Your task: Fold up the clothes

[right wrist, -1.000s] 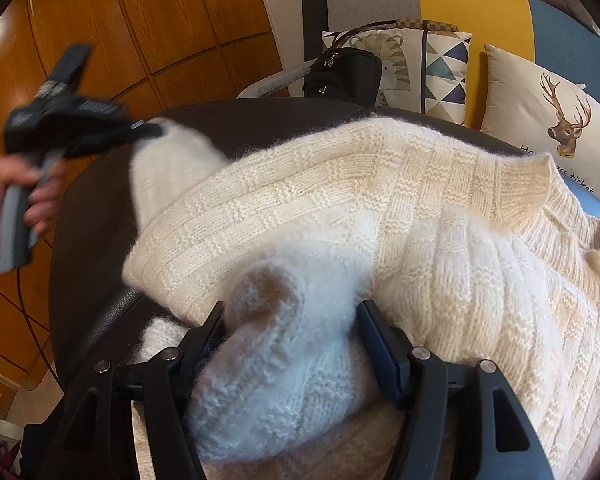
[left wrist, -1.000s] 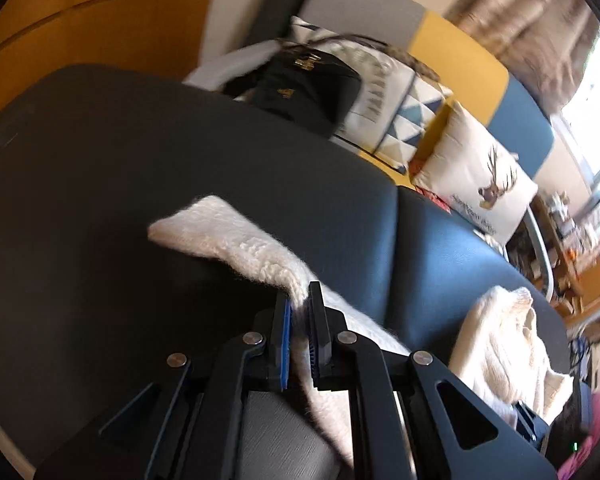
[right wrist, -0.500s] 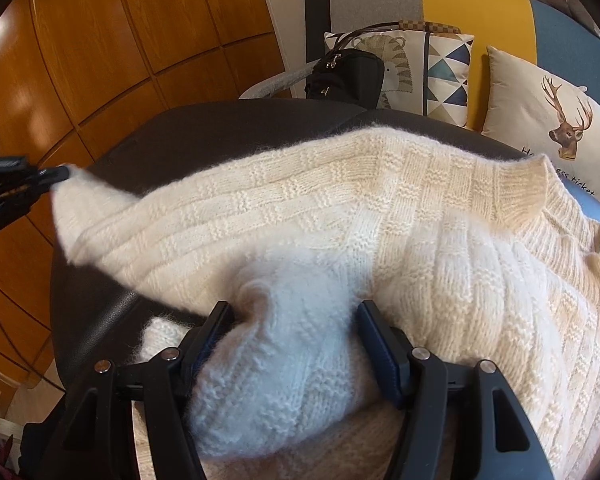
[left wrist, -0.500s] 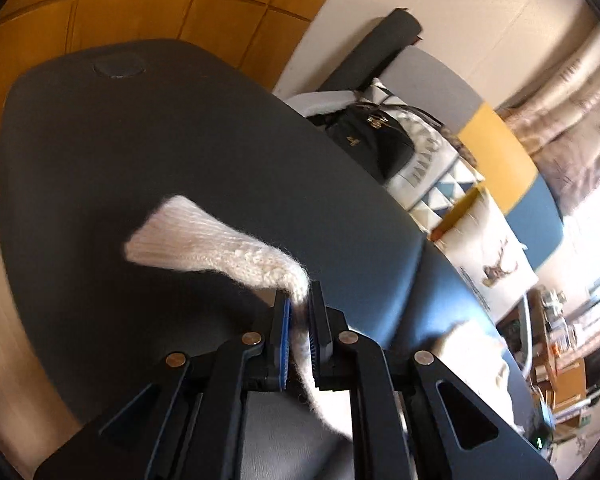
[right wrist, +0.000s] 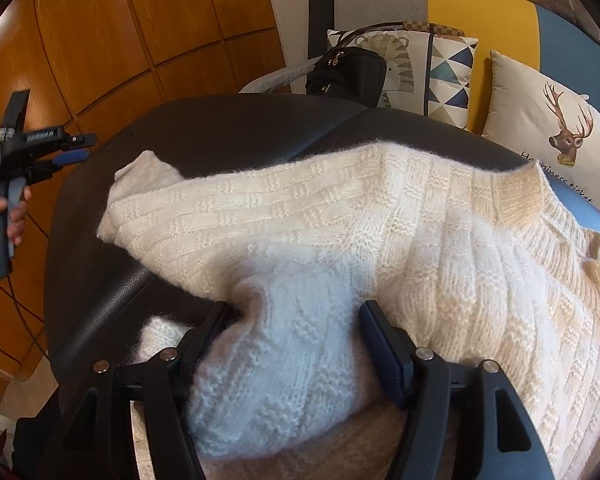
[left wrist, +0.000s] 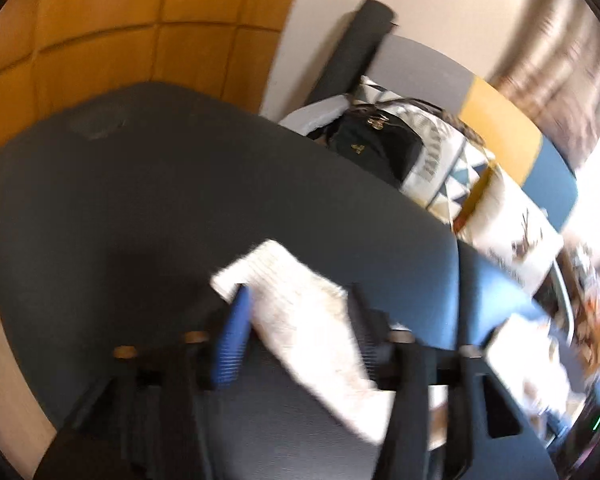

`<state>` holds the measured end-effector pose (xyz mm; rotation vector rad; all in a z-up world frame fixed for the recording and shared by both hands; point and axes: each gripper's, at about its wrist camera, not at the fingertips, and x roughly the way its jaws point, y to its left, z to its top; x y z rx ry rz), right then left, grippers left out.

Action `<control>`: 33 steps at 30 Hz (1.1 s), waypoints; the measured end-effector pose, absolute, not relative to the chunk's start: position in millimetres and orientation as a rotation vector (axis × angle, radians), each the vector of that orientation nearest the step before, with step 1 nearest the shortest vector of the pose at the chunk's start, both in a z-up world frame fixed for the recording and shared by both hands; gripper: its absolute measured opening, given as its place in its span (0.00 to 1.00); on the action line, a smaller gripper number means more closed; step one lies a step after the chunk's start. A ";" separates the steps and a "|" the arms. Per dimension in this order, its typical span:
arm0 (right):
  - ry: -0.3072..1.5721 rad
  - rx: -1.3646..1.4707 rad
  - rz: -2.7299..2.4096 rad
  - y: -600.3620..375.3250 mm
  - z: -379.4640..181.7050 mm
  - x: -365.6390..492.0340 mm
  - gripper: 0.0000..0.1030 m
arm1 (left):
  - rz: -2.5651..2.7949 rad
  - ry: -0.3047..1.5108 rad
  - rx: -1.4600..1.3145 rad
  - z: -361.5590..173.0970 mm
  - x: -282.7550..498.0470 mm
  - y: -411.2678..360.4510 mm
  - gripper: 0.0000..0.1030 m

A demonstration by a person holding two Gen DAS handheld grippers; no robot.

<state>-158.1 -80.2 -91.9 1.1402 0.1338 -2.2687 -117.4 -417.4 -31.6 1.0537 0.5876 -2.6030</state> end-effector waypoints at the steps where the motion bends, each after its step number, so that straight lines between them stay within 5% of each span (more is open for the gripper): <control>1: 0.136 1.140 -2.269 -80.2 -91.7 -158.0 0.66 | -2.581 0.585 1.077 -36.2 -115.5 -425.8 0.61; 3: 0.141 1.141 -2.271 -81.0 -91.4 -158.9 0.66 | -2.531 0.483 1.113 -43.5 -112.9 -437.1 0.61; 8: 0.155 1.144 -2.273 -83.3 -91.3 -159.1 0.67 | -2.532 -0.380 1.094 -55.9 -106.9 -403.4 0.61; 14: 0.186 1.147 -2.276 -87.3 -91.4 -159.6 0.70 | -2.721 -0.986 1.285 -84.9 -102.7 -352.9 0.63; 21: 0.218 1.147 -2.283 -90.0 -91.6 -157.4 0.70 | -2.539 -1.639 1.115 -115.8 -125.0 -319.5 0.65; 30: 0.231 1.150 -2.288 -92.2 -90.0 -156.5 0.71 | -2.741 -1.423 1.297 -105.5 -157.3 -343.3 0.66; 33: 0.239 1.150 -2.292 -94.2 -90.2 -154.8 0.71 | -2.821 -1.275 1.391 -103.7 -160.9 -350.0 0.50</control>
